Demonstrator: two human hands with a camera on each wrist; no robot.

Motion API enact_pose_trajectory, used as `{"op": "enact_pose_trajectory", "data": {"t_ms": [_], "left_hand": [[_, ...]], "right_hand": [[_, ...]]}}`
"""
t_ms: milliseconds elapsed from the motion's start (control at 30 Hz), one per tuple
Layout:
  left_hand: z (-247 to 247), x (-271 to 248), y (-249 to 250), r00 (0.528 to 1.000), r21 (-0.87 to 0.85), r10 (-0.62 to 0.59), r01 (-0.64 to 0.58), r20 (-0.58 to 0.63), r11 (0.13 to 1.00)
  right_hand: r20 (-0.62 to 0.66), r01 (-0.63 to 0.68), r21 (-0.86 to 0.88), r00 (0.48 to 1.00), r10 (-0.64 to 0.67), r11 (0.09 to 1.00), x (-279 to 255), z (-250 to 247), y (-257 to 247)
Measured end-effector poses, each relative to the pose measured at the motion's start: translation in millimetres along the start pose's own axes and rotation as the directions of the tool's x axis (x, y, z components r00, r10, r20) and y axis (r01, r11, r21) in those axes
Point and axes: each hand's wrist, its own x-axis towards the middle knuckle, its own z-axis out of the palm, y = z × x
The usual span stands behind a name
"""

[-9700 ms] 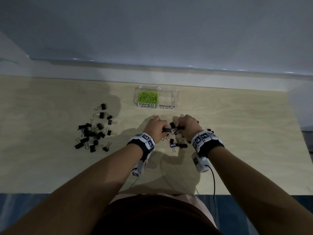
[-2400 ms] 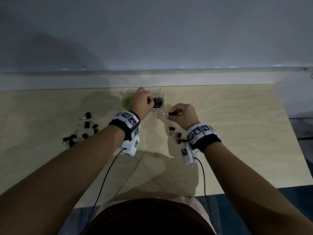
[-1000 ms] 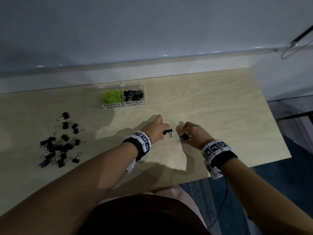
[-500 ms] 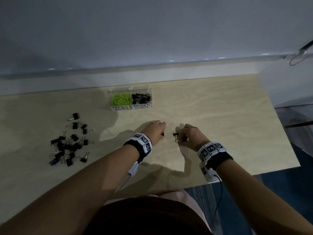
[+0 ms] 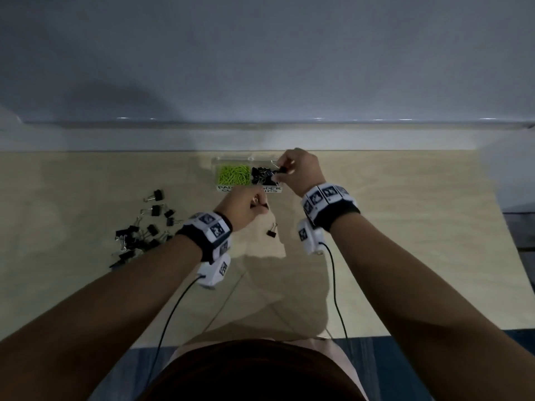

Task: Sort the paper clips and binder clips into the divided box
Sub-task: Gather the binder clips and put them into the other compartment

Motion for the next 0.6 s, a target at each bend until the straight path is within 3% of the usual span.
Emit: {"op": "enact_pose_trajectory", "data": {"t_ms": [167, 267, 400, 467, 600], "left_hand": [[-36.7, 42.1, 15.3, 0.979, 0.069, -0.006, 0.021, -0.204, 0.997], [-37.9, 64.5, 22.8, 0.98, 0.158, -0.002, 0.035, -0.201, 0.987], [-23.9, 73.4, 17.2, 0.993, 0.266, 0.014, 0.017, -0.115, 0.964], [-17.8, 66.1, 12.3, 0.992, 0.282, 0.057, -0.024, -0.109, 0.959], [-18.9, 29.3, -8.8, 0.97, 0.262, 0.123, -0.066, -0.208, 0.963]], "right_hand": [[-0.013, 0.039, -0.134, 0.999, -0.041, 0.99, 4.0, -5.0, 6.3], [0.115, -0.025, -0.285, 0.991, 0.06, 0.958, -27.5, -13.3, 31.7], [0.335, -0.099, -0.483, 0.897, 0.288, 0.87, -78.4, -12.8, 65.5], [0.34, -0.105, -0.488, 0.892, 0.299, 0.866, -96.6, -3.1, 77.2], [0.283, -0.084, -0.434, 0.932, 0.224, 0.897, -110.6, 18.1, 90.1]]}}
